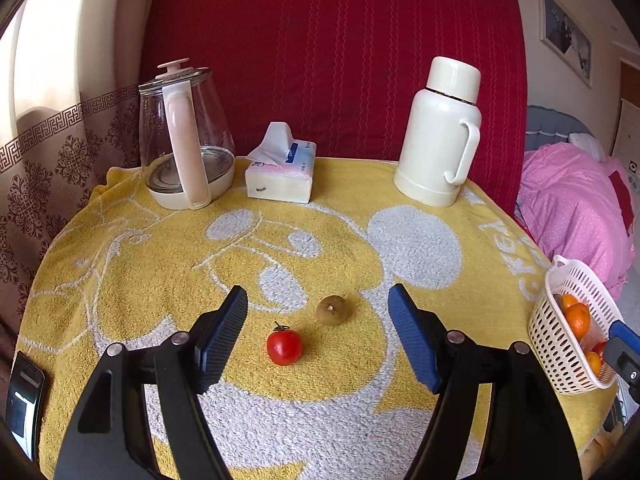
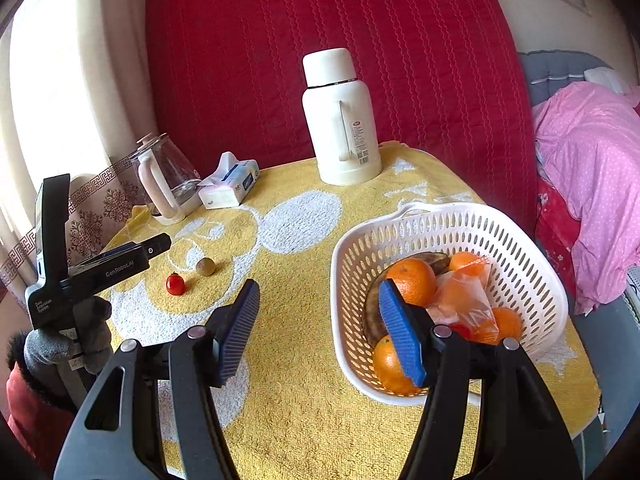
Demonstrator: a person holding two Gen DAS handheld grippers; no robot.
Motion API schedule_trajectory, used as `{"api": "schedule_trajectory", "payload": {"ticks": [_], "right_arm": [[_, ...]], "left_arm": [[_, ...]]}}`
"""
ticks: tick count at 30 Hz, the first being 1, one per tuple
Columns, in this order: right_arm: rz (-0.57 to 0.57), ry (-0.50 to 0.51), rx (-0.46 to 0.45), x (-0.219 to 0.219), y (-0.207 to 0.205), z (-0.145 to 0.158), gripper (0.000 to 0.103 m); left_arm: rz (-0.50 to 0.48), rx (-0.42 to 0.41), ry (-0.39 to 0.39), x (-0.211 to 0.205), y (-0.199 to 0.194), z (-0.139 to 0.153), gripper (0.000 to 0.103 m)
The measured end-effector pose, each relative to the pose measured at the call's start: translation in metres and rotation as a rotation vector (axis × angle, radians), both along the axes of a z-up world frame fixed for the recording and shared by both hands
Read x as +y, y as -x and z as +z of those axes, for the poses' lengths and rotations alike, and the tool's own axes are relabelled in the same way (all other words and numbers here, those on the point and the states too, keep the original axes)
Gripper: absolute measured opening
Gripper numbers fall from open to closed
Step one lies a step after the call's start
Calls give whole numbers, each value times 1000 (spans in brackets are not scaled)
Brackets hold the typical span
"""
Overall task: Organize fruits
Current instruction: 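Move the left tool to the remaining red tomato and close on it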
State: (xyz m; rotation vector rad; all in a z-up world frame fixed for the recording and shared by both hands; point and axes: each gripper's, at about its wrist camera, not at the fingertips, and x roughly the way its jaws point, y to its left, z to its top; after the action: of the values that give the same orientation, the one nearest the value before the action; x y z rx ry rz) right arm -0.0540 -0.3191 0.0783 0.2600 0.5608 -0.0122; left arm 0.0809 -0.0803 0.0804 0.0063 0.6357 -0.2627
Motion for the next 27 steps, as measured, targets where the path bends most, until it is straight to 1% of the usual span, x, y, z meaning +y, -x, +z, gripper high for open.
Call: {"api": "schedule_trajectory", "payload": {"ticks": [3,7,12,21,24,27], "right_arm": [[23,1,8,9,-5,-2,64],[56,4,20,19,-9,-5,64],[89,7,42,29,-14,-11,64],[115,12,67,36,-17,-19,64],[117,11,72,37,-18,-20,64],[119,10,76,37,-18,-22,64]], "left_arm": [[35,19,10,13,-7,-5,71],[53,50,16,22,-15,-13,67],[44,100,16,23,-24,-29,62],[33,195,2,20,-39,-59,47],[28,199,8,20,-40,-60,44],[11,200,6,18,-38,-60,38]]}}
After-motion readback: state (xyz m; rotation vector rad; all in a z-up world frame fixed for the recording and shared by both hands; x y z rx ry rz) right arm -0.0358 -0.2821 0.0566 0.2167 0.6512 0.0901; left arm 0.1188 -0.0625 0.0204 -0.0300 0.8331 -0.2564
